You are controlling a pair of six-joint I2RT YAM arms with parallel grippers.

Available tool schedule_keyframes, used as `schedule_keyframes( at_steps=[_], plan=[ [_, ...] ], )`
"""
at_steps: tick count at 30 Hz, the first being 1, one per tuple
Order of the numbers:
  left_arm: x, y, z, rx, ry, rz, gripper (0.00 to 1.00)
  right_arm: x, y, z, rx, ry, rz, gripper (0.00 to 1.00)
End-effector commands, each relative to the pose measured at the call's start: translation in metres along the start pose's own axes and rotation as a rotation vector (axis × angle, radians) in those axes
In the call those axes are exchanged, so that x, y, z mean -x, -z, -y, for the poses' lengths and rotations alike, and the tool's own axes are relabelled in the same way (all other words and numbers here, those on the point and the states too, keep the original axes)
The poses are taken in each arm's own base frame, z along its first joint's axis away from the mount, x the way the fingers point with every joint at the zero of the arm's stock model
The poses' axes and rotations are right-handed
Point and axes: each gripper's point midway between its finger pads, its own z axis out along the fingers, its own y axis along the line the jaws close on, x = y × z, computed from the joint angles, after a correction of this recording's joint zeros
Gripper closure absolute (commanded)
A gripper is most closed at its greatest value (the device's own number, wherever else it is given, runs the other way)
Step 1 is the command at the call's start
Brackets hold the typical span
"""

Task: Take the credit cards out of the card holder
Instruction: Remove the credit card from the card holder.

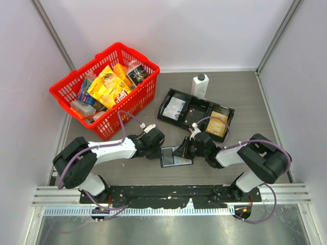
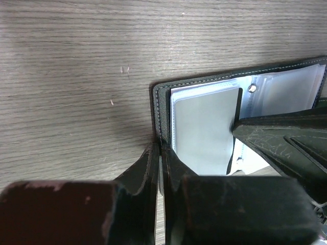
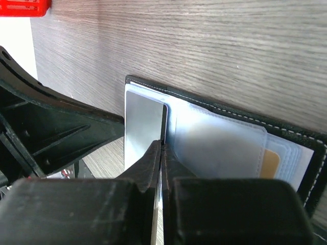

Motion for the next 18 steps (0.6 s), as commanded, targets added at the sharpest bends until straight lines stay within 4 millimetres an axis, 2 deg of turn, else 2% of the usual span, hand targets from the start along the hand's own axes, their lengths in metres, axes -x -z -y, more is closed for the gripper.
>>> schedule_keyframes(
  at_steps=[1, 6, 13, 14, 16, 18],
  plan=[
    [-0.018, -0.01, -0.015, 0.039, -0.006, -0.058, 0.92, 0.005, 0.01, -0.007, 0.019, 0.041, 0.014, 0.96],
    [-0.018, -0.01, -0.014, 0.038, -0.009, -0.059, 0.96, 0.009, 0.015, 0.003, -0.027, 0.056, 0.021, 0.99],
    [-0.017, -0.008, -0.014, 0.035, -0.01, -0.056, 1.0, 0.015, 0.02, -0.008, -0.02, 0.079, 0.023, 0.98],
    [-0.016, -0.008, -0.013, 0.032, -0.008, -0.053, 1.0, 0.018, 0.021, -0.011, -0.015, 0.082, 0.029, 0.96],
    [-0.015, -0.006, -0.012, 0.029, -0.011, -0.05, 0.99, 0.021, 0.022, -0.016, -0.005, 0.09, 0.034, 0.82],
    [-0.013, -0.003, -0.011, 0.026, -0.007, -0.045, 0.95, 0.024, 0.021, -0.02, 0.003, 0.097, 0.038, 0.74]
  ],
)
